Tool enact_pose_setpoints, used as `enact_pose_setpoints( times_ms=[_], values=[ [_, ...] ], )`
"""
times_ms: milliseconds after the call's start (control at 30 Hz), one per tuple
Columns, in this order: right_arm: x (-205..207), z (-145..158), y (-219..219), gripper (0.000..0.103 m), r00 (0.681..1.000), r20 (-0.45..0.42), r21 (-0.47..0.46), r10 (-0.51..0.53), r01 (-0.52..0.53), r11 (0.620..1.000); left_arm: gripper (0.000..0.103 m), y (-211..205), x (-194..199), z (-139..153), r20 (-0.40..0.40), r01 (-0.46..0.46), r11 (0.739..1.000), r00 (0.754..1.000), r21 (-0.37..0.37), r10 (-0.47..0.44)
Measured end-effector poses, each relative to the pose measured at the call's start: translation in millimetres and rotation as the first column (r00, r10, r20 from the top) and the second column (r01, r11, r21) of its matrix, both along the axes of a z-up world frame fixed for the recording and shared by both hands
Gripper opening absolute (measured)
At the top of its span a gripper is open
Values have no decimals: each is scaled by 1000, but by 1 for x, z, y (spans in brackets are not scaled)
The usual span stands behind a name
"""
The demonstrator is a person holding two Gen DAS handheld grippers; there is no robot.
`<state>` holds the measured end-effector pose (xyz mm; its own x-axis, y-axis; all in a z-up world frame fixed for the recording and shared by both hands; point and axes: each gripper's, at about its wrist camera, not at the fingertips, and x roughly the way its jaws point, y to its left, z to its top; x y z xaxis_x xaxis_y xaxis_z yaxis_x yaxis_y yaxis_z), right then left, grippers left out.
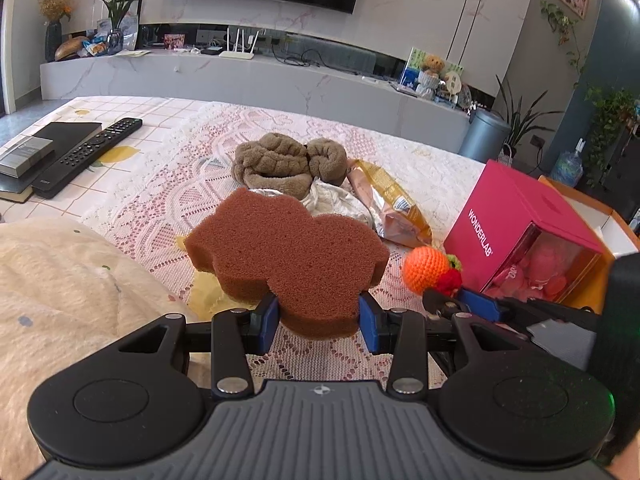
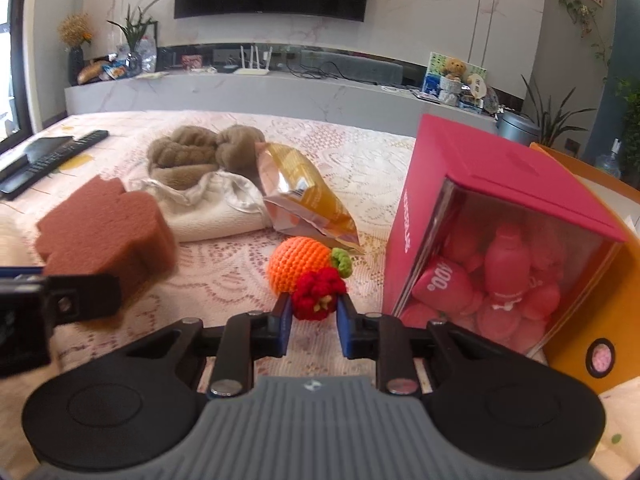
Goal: Organize soft objects
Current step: 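Lift and carry the sponge and crocheted fruit with both tools over the box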
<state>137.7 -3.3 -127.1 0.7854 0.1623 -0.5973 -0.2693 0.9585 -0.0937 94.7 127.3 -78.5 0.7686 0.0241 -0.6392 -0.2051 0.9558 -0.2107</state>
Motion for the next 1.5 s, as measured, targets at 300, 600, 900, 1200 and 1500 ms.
enact_pose_setpoints(
  times_ms=[300,600,900,1200,1500],
  values=[
    [-34,18,-34,22,995,-97,109,-5,15,994,47,-7,-17,7,28,57,998,998,-9,-57],
    [-63,77,-68,22,999,39,249,-33,22,968,47,-22,-35,34,110,84,996,990,43,-88],
    [-89,123,-106,22,992,123,359,-39,-8,933,47,-53,-43,79,210,132,987,966,96,-150],
    [-94,154,-159,22,979,186,350,-78,9,937,47,-97,-22,114,269,265,955,918,129,-291],
    [-73,176,-234,22,963,196,320,-186,116,940,47,-154,29,134,264,468,870,829,151,-492]
  ],
)
